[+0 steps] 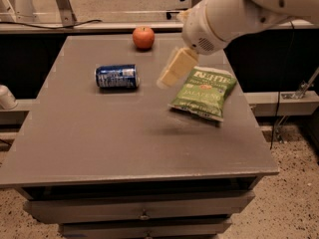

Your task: Knock pepsi can over

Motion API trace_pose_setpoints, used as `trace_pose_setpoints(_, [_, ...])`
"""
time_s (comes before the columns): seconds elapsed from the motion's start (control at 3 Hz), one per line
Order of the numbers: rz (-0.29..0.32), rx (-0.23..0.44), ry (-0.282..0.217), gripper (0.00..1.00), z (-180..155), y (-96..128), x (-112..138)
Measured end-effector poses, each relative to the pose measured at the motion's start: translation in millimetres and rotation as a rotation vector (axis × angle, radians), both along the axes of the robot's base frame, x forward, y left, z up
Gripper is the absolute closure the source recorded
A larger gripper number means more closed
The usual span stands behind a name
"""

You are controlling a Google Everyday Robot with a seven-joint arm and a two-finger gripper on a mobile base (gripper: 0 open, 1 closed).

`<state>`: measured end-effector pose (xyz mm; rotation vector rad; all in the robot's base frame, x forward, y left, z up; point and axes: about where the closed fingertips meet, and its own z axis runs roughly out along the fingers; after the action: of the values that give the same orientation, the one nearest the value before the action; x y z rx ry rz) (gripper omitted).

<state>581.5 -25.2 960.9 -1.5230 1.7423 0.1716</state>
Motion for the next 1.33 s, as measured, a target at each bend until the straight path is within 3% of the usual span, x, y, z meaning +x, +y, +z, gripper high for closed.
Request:
trace_pose_setpoints(0.33, [-0.018, 0.048, -0.037, 0.00, 13.5, -31.9, -10.1])
trace_pose_setpoints(0.67, [-0.018, 0.048, -0.037, 0.00, 13.5, -31.9, -10.0])
trace_pose_setpoints(1.0, [-0.017, 0.087, -0.057, 0.00, 16.6, -49.0, -2.7])
trace_pose_setpoints(1.33, [-0.024, 0.183, -0.098, 0.00, 23.5, -87.0, 19.3])
